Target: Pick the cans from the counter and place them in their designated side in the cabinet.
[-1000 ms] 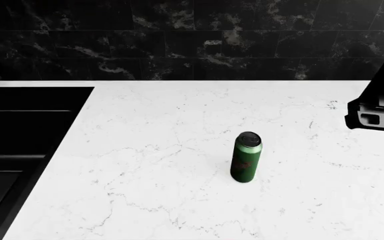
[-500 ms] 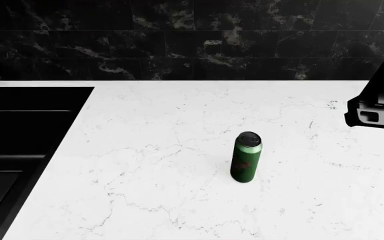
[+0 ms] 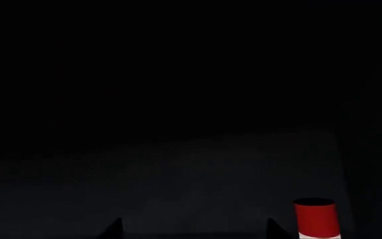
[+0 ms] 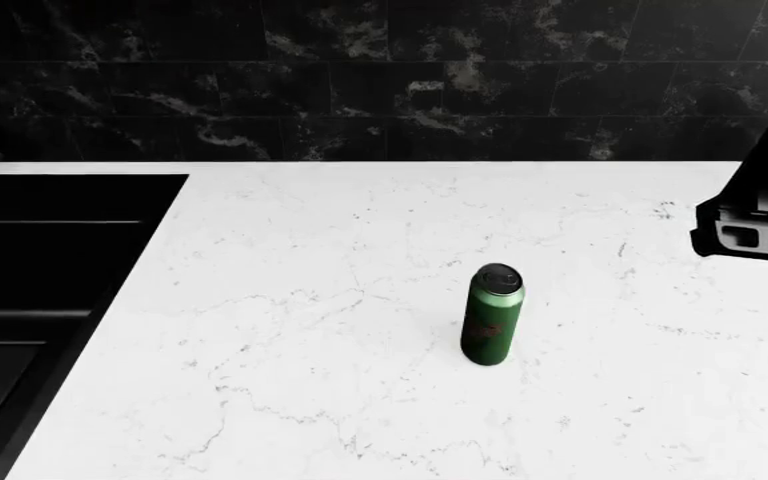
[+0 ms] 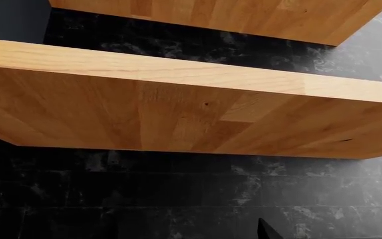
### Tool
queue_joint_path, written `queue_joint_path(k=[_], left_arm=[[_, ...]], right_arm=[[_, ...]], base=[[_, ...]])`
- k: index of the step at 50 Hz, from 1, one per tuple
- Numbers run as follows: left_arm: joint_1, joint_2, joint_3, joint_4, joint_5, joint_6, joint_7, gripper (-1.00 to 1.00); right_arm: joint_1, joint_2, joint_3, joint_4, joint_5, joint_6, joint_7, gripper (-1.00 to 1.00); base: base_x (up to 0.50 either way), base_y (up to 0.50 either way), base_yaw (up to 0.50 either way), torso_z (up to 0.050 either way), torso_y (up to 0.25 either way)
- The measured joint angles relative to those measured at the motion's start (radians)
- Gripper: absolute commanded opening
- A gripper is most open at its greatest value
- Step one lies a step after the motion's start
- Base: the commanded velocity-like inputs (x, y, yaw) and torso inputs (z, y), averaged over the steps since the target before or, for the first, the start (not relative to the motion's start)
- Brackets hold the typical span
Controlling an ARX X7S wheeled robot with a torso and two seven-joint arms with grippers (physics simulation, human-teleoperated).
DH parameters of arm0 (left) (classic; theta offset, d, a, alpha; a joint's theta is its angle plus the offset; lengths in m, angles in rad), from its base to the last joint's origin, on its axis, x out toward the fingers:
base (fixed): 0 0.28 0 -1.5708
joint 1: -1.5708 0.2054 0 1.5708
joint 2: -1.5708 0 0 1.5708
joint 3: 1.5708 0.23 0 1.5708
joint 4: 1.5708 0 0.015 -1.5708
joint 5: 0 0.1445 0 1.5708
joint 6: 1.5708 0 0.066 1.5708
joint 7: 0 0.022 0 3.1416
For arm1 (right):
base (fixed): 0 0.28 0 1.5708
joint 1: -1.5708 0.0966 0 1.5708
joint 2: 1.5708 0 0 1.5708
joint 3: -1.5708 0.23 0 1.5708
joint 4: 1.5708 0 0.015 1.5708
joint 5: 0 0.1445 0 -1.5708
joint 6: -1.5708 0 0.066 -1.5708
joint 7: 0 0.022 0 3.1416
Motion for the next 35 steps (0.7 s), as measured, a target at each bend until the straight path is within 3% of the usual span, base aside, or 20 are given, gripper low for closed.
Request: queue_joint_path(k=[22,35], left_arm=[[-0.024,0.011,-0.069,-0.001,0.044,0.017,0.061,1.00],[0.102,-0.033,-0.093,0.398,0.021,-0.120,0.115,1.00]], right_arm=[[0.004,0.009,0.001,-0.003,0.004,-0.003,0.000,1.00],[0.002,0.012,-0.002,-0.004,0.000,-0.009,0.002,1.00]], base=[[0.00,0.00,0.00,0.000,0.000],[0.00,0.00,0.00,0.000,0.000]])
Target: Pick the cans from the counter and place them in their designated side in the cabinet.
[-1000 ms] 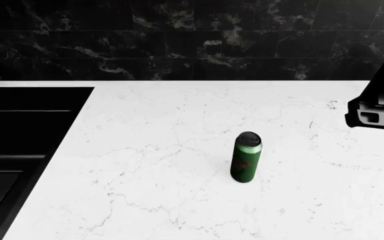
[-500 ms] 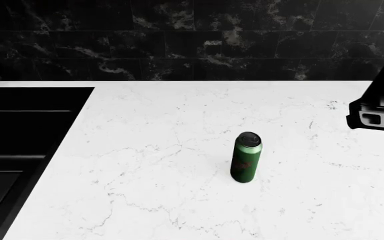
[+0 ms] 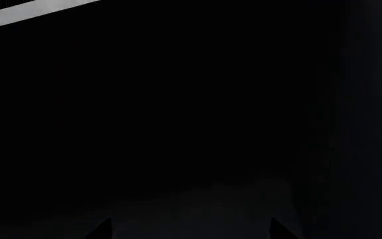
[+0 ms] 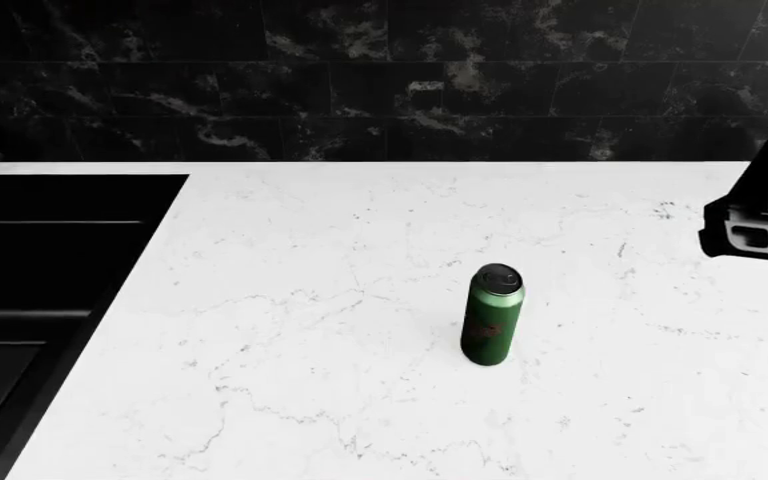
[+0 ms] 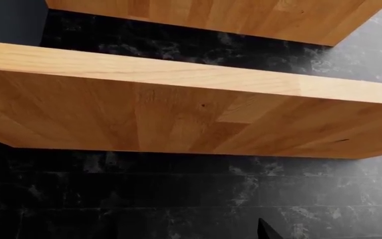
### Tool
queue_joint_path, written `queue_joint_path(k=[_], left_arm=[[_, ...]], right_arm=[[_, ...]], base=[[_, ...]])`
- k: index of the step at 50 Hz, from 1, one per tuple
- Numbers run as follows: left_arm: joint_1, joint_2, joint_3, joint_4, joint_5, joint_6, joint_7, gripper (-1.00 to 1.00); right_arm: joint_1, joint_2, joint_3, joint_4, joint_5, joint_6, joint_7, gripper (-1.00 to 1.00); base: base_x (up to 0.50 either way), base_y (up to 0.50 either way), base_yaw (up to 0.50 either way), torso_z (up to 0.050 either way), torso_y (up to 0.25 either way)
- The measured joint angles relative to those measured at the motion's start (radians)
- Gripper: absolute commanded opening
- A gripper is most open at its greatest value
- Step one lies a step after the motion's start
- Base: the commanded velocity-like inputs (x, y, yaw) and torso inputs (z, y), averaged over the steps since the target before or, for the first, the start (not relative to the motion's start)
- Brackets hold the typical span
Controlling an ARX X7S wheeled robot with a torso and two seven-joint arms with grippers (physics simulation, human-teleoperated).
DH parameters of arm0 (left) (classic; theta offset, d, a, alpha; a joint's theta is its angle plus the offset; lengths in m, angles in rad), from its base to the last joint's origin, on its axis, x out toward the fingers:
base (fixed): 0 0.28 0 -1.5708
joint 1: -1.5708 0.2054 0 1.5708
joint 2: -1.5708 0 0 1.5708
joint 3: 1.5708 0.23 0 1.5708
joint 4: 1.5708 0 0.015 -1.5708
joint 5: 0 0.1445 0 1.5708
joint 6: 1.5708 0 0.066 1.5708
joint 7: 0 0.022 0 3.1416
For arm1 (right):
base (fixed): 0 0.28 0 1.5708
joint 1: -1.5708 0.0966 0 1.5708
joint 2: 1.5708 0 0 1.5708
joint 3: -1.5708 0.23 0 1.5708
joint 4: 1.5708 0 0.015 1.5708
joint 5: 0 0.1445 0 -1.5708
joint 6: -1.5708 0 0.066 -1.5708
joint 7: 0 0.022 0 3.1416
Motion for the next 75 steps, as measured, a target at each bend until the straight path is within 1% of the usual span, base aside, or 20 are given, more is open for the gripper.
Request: queue_joint_path(k=[16,29,40,50,58,60,62,70,75], left_arm=[[0.224,-0.101,-0.050,0.659,-0.079,-0.314,0.055,1.00],[0.371,-0.168,-0.123,1.045,-0.145,-0.512,0.069,1.00],[0.487,-0.204,-0.200,1.304,-0.200,-0.658,0.073,1.00],[0.558,-0.222,-0.277,1.469,-0.239,-0.777,0.072,1.00],[0.607,-0.222,-0.359,1.596,-0.279,-0.890,0.074,1.00],[0.626,-0.225,-0.391,1.625,-0.320,-0.915,0.054,1.00],[0.650,-0.236,-0.431,1.646,-0.401,-0.936,0.005,1.00],[0.750,-0.298,-0.597,1.676,-0.830,-0.984,-0.289,1.00],[0.813,-0.331,-0.680,1.671,-1.068,-0.991,-0.461,1.00]], right_arm=[[-0.008,-0.004,-0.008,-0.001,-0.010,-0.005,0.007,1.00],[-0.018,-0.009,-0.016,0.004,-0.023,-0.012,0.008,1.00],[-0.021,-0.009,-0.017,0.010,-0.024,-0.015,0.005,1.00],[-0.022,-0.009,-0.016,0.013,-0.024,-0.017,0.003,1.00],[-0.022,-0.013,-0.015,0.013,-0.022,-0.013,0.004,1.00],[-0.022,-0.014,-0.015,0.013,-0.023,-0.013,0.004,1.00],[-0.023,-0.015,-0.015,0.013,-0.024,-0.013,0.005,1.00],[-0.027,-0.018,-0.017,0.012,-0.026,-0.012,0.007,1.00],[-0.026,-0.019,-0.016,0.010,-0.025,-0.010,0.009,1.00]], base=[[0.00,0.00,0.00,0.000,0.000],[0.00,0.00,0.00,0.000,0.000],[0.00,0.00,0.00,0.000,0.000],[0.00,0.00,0.00,0.000,0.000],[0.00,0.00,0.00,0.000,0.000],[0.00,0.00,0.00,0.000,0.000],[0.00,0.00,0.00,0.000,0.000],[0.00,0.00,0.00,0.000,0.000],[0.00,0.00,0.00,0.000,0.000]])
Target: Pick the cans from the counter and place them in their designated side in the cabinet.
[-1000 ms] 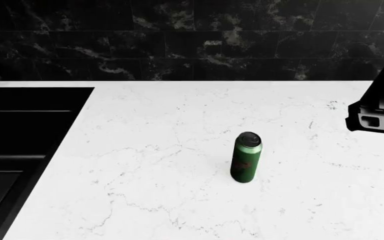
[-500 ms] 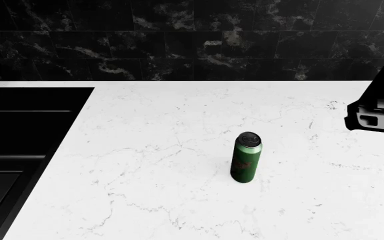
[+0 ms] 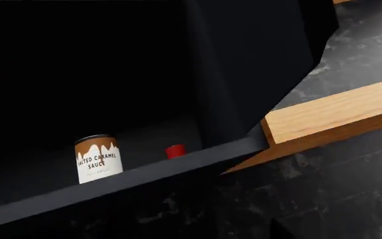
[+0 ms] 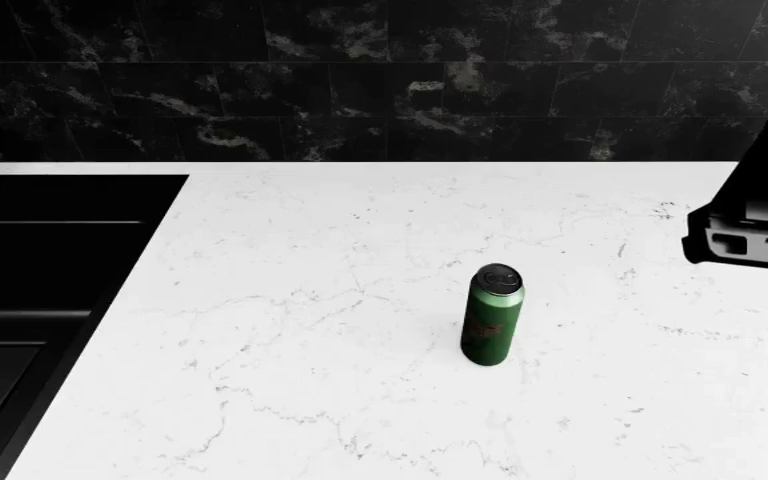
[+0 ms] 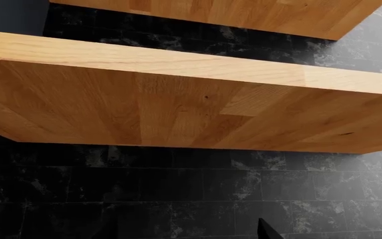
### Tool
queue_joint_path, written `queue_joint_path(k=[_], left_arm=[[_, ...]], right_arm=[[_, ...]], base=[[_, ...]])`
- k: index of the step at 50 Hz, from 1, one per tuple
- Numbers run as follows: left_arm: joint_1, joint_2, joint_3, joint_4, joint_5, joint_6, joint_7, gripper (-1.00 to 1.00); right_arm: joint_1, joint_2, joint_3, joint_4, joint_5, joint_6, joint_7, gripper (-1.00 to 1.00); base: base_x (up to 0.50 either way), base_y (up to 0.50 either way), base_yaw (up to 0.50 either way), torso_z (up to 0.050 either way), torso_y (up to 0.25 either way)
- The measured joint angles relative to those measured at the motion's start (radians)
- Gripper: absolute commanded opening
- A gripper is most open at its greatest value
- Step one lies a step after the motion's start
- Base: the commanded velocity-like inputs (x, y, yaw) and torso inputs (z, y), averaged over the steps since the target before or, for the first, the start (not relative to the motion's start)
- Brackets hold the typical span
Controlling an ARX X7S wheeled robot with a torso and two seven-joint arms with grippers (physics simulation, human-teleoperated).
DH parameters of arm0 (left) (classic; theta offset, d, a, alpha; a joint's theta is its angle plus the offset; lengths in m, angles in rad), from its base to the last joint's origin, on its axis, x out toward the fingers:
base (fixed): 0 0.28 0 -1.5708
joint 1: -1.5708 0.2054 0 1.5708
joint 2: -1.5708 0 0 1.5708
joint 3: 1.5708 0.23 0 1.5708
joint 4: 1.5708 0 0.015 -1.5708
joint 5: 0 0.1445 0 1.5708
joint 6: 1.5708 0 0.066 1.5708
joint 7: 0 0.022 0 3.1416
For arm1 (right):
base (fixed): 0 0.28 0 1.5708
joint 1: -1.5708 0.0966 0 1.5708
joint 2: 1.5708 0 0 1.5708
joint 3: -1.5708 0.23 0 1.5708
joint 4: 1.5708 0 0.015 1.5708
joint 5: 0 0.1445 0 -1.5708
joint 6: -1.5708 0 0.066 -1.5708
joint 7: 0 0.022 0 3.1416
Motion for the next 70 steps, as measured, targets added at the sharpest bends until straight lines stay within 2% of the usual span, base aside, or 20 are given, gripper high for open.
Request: queue_joint_path(k=[6,12,20,31,42,60,70], left_arm=[[0.084,-0.037,-0.078,-0.016,-0.239,0.011,-0.173,1.00],[0.165,-0.058,-0.129,-0.031,-0.397,0.029,-0.288,1.00],[0.248,-0.069,-0.163,-0.056,-0.510,0.052,-0.376,1.00],[0.341,-0.072,-0.181,-0.106,-0.581,0.076,-0.432,1.00],[0.400,-0.078,-0.155,-0.146,-0.586,0.066,-0.394,1.00],[0.469,-0.100,-0.068,-0.172,-0.599,0.030,-0.192,1.00],[0.482,-0.105,0.014,-0.174,-0.617,0.032,-0.123,1.00]], right_arm=[[0.001,0.000,0.001,-0.003,0.001,0.002,0.002,1.00],[0.002,0.000,0.002,-0.003,0.003,0.003,0.002,1.00],[0.004,0.001,0.003,-0.001,0.005,0.002,0.000,1.00],[0.005,0.001,0.005,-0.001,0.008,0.003,-0.001,1.00],[-0.001,0.006,0.003,-0.001,0.002,-0.003,0.003,1.00],[-0.005,0.011,0.001,-0.004,0.000,-0.002,0.009,1.00],[-0.004,0.015,0.003,-0.004,0.002,-0.003,0.007,1.00]], base=[[0.00,0.00,0.00,0.000,0.000],[0.00,0.00,0.00,0.000,0.000],[0.00,0.00,0.00,0.000,0.000],[0.00,0.00,0.00,0.000,0.000],[0.00,0.00,0.00,0.000,0.000],[0.00,0.00,0.00,0.000,0.000],[0.00,0.00,0.00,0.000,0.000]])
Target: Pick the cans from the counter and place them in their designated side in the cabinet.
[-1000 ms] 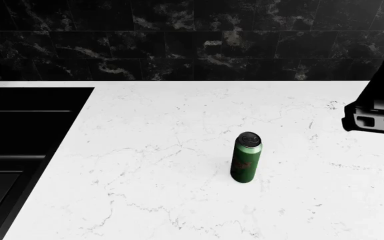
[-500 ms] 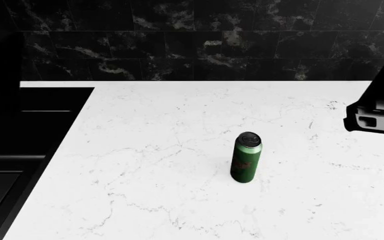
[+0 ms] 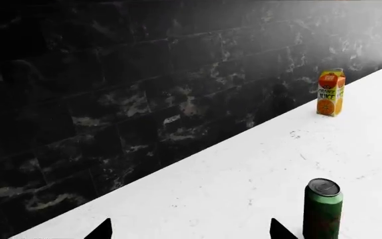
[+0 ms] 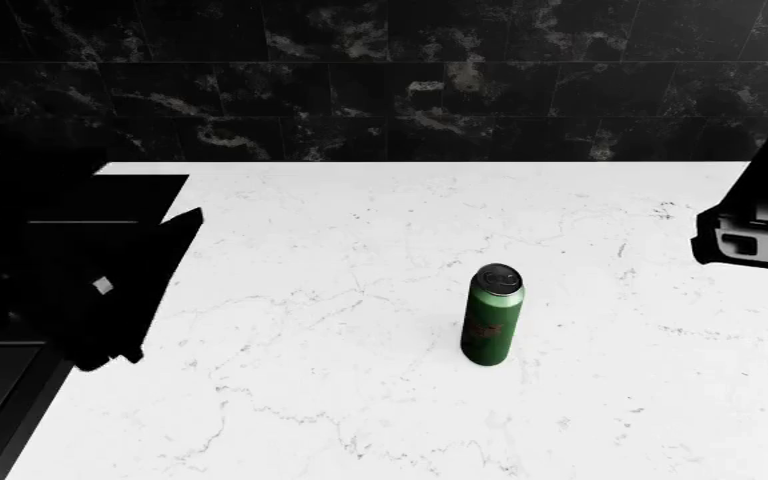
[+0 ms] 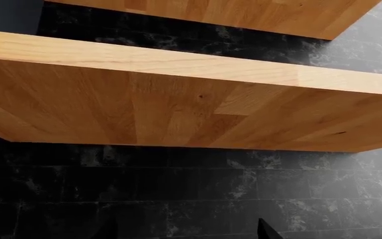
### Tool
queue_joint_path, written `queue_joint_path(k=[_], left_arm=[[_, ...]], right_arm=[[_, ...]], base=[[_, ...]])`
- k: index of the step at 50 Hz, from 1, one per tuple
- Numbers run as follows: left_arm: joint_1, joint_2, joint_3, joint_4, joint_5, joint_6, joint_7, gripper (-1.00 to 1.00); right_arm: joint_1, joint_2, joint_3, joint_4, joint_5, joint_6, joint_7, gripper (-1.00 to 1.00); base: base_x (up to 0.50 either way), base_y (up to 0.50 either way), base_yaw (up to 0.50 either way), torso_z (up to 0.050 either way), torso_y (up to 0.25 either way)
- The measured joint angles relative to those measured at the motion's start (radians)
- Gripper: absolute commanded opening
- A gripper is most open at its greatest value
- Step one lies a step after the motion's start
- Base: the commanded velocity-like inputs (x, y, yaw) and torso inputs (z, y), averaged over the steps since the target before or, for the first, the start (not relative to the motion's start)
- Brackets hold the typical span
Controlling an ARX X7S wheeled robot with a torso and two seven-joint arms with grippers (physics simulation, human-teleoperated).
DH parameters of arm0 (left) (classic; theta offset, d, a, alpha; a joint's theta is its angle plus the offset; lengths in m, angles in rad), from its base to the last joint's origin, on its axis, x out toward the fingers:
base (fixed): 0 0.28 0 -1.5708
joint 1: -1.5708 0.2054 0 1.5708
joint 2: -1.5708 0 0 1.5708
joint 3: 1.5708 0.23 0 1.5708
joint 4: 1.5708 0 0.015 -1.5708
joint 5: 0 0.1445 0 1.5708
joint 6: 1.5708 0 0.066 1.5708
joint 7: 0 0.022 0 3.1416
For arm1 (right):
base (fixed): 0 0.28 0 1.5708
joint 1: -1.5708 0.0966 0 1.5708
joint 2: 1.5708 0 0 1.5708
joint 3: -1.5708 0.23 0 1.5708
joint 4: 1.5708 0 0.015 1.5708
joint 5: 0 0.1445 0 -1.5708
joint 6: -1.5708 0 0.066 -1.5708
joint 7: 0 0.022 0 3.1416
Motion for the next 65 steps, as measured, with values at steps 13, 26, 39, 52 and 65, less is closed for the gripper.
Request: queue_joint_path(k=[13,26,39,52,65], left_arm=[[-0.005,0.030,0.112,-0.001,0.005,0.018,0.044,1.00],[0.000,0.072,0.198,-0.001,0.004,0.045,0.069,1.00],[0.014,0.137,0.267,0.002,0.092,0.068,0.125,1.00],[0.023,0.205,0.352,-0.004,0.216,0.096,0.199,1.00],[0.006,0.253,0.452,-0.020,0.301,0.110,0.259,1.00]], right_arm=[[0.002,0.006,0.002,0.000,0.002,-0.002,-0.001,1.00],[-0.007,0.019,-0.004,-0.004,-0.007,-0.009,0.002,1.00],[-0.015,0.026,-0.010,-0.007,-0.018,-0.013,0.007,1.00],[-0.020,0.030,-0.016,-0.005,-0.023,-0.017,0.008,1.00],[-0.006,0.026,-0.012,-0.004,-0.009,-0.007,0.006,1.00]], base=[[0.00,0.00,0.00,0.000,0.000],[0.00,0.00,0.00,0.000,0.000],[0.00,0.00,0.00,0.000,0.000],[0.00,0.00,0.00,0.000,0.000],[0.00,0.00,0.00,0.000,0.000]])
